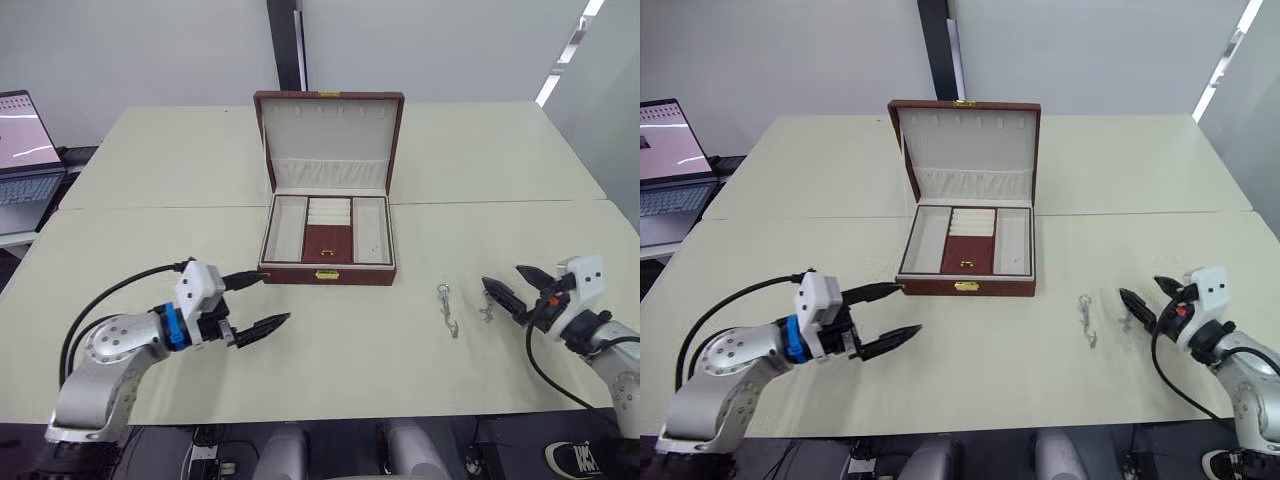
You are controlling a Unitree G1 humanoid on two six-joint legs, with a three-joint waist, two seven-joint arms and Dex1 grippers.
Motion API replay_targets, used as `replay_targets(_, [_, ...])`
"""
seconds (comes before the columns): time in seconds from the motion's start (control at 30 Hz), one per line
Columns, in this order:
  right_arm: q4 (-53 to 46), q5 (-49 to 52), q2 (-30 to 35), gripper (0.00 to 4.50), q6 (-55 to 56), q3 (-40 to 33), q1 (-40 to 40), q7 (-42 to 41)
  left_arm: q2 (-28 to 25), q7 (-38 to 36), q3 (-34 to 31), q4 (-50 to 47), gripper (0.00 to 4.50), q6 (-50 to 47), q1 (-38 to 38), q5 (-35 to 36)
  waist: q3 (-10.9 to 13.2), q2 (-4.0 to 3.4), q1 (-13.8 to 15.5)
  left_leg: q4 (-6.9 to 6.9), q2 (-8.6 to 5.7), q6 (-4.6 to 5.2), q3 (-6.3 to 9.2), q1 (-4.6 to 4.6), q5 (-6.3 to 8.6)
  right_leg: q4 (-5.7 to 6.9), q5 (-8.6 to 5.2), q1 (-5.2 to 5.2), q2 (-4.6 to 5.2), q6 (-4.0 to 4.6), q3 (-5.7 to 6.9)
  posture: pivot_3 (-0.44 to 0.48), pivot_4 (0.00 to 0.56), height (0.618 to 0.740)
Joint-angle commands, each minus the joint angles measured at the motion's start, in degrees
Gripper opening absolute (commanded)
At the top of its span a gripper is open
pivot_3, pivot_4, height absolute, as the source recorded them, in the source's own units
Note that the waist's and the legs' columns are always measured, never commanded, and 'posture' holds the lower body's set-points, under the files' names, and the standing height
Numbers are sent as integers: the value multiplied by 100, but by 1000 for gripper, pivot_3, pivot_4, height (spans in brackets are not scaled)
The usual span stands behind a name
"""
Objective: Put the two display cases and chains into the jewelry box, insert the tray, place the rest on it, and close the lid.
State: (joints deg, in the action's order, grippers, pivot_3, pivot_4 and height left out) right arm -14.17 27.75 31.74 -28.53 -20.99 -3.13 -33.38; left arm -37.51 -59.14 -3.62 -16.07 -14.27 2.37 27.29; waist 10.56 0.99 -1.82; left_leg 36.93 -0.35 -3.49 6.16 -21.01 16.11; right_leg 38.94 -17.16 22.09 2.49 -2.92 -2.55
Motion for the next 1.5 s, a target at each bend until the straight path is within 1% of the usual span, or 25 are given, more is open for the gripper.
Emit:
replay_targets(0.03, [-512, -156, -203, 4471, -16, 51, -268, 433, 114, -221, 372, -186, 4500, 300, 163, -90, 0, 0, 3, 0, 0, 0, 2, -1, 0, 0, 0, 0, 0, 0, 2, 0, 150, 740])
replay_targets(0.23, [-703, -703, -545, 4471, 179, 343, -655, 988, 306, -505, 800, 39, 4500, 885, 378, -351, -1, -2, -5, 1, 0, 0, -2, 2, 0, 1, 0, -1, -1, 0, -2, 0, 150, 740])
replay_targets(0.37, [-659, -949, -762, 4471, 310, 480, -753, 1238, 422, -548, 955, 39, 4500, 1025, 467, -373, -1, -2, -4, 0, 1, 0, 0, 2, 0, 0, -1, -1, -4, 0, -2, 0, 150, 740])
replay_targets(0.57, [-598, -1308, -872, 4471, 317, 685, -833, 1491, 437, -591, 1053, 15, 4500, 976, 541, -332, -2, -2, -4, 1, 1, 0, 1, 3, 0, 1, 0, -2, -4, 0, -2, 0, 150, 740])
replay_targets(0.73, [-632, -1372, -923, 4471, 314, 757, -981, 1494, 471, -447, 1126, -182, 4500, 690, 755, -270, -4, -1, -1, 2, 0, 0, 3, 4, 0, 0, 0, -5, -4, 0, 0, 0, 150, 740])
replay_targets(0.83, [-646, -1389, -939, 3884, 323, 782, -1035, 1487, 481, -410, 1124, -248, 4500, 579, 828, -239, -5, 0, -3, 1, 1, 0, 3, 6, 0, 0, -1, -5, -6, 0, 0, 0, 150, 740])
replay_targets(0.9, [-655, -1380, -945, 3271, 319, 785, -1049, 1503, 493, -382, 1127, -293, 4500, 519, 853, -222, -5, 0, -3, 1, 3, 0, 4, 6, 0, 0, -1, -6, -8, 0, 0, 0, 150, 740])
replay_targets(0.93, [-661, -1378, -944, 2876, 317, 787, -1053, 1506, 494, -373, 1130, -307, 4500, 501, 856, -214, -6, 0, -3, 1, 3, 0, 4, 7, 0, 0, -1, -7, -8, 0, 0, 0, 150, 740])
replay_targets(1.0, [-664, -1377, -939, 2322, 320, 790, -1062, 1504, 503, -358, 1136, -333, 4500, 480, 847, -212, -6, 1, -2, 2, 2, 0, 4, 9, 0, 0, -1, -10, -8, 0, 0, 0, 150, 740])
replay_targets(1.33, [-635, -1337, -929, 187, 333, 763, -968, 1485, 540, -346, 1089, -266, 4500, 487, 855, -237, -8, 2, -5, 2, 3, 0, 5, 10, 0, 0, -1, -10, -9, 0, 0, 0, 150, 740])
replay_targets(1.37, [-637, -1336, -929, 10, 338, 763, -967, 1481, 544, -347, 1087, -256, 4500, 500, 851, -241, -8, 2, -4, 2, 3, 0, 5, 10, 0, 0, -1, -10, -9, 0, 0, 0, 150, 740])
replay_targets(1.5, [-667, -1273, -929, 4, 432, 720, -941, 1417, 565, -383, 1066, -127, 4500, 635, 788, -270, -8, 2, -5, 2, 3, 0, 4, 10, 0, 0, -1, -10, -9, 0, 0, 0, 150, 740])
